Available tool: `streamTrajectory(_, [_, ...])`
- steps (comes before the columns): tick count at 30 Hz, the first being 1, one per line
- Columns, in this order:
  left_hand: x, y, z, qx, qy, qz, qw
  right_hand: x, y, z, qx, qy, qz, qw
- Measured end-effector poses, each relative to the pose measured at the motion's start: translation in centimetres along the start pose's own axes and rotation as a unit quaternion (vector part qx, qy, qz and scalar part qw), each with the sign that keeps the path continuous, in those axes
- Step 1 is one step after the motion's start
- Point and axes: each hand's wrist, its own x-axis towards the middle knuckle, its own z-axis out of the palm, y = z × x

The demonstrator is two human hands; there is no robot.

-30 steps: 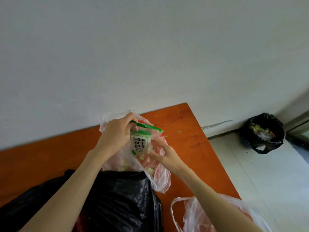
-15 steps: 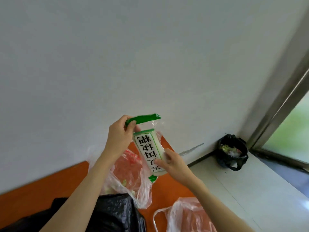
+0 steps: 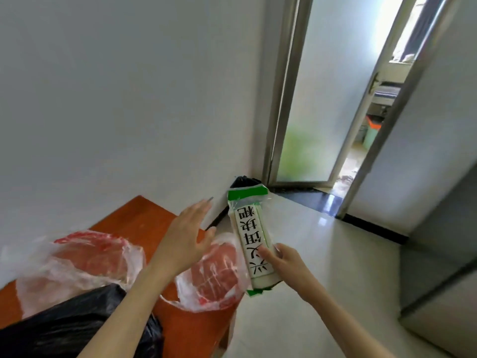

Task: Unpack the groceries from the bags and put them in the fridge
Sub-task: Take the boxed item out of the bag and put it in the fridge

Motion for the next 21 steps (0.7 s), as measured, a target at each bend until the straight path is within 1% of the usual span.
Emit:
streamTrajectory(3, [-0.1,4.3,2.3,0.052,-0.034,0.084,0.995,-3.3,1.8,-4.7,0.069,0.089,0.04,0.993])
streamTrajectory(5, [0.0,7.2,4.1,0.061,-0.051,0.121,0.989,-5.7,3.3,-8.1,0.092,0.136,0.06,0.985])
streamTrajectory(10, [0.3,16.1,10.0,0.063,-0.077,0.188,0.977,-13.5,8.3,-16.7,0.129,0.217,0.091,0.963])
streamTrajectory(12, [0.1,20.7,12.5,0.079,-0.102,0.23,0.965,-17.2,10.2,-20.5,0.146,0.25,0.098,0.952])
streamTrajectory(14, [-0.3,25.6,15.0,0.093,-0.111,0.274,0.951,-21.0,11.7,-24.5,0.156,0.279,0.095,0.943])
streamTrajectory(16, [-0.9,30.6,17.3,0.085,-0.112,0.302,0.943,-24.8,13.2,-28.6,0.165,0.308,0.09,0.933])
streamTrajectory(21, [-2.9,42.8,23.3,0.033,-0.106,0.339,0.934,-33.0,17.0,-39.0,0.166,0.361,0.077,0.914])
